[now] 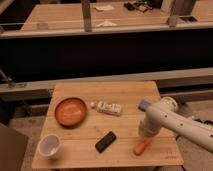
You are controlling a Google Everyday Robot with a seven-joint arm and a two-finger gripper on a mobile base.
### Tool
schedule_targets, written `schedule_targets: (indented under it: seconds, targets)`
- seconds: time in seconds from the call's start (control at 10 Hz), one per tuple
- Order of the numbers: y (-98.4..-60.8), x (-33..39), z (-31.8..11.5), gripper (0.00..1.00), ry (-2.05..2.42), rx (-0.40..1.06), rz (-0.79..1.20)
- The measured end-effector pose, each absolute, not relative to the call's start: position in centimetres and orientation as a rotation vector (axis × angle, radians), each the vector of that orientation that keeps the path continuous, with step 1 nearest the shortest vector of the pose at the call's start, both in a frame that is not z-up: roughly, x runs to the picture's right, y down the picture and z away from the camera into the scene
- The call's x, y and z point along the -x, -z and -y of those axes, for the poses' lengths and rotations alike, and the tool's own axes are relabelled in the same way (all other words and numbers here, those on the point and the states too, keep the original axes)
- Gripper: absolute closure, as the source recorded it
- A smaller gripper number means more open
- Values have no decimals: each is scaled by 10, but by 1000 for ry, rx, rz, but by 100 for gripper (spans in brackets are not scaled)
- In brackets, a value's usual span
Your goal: Place the pepper in the ceramic cup
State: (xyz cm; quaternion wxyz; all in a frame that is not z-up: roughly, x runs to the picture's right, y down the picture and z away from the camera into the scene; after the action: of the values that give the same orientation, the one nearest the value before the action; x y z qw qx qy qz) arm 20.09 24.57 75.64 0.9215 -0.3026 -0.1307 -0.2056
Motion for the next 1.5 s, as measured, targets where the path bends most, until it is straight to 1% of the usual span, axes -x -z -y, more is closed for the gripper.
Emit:
schedule_targets:
  seconds: [0.1,0.3,0.4,0.6,0.7,0.8,0.9,1.2,1.3,1.4,1.5]
  targets:
    - [-761,-198,-248,91,421,619,277]
    - [-772,-205,-264,68,415,632,295]
    - [-772,-209,-264,56,415,641,301]
    - [-768,-211,-259,41,423,647,310]
    - [-767,-211,-260,42,430,644,309]
    - [-767,-208,-255,48,436,633,303]
    - [-760,-201,-242,62,448,617,291]
    - [-750,-201,-227,92,472,614,269]
    - [-750,-202,-227,95,474,614,276]
    - [-751,-205,-234,91,480,626,282]
    - [-758,-209,-245,80,488,633,293]
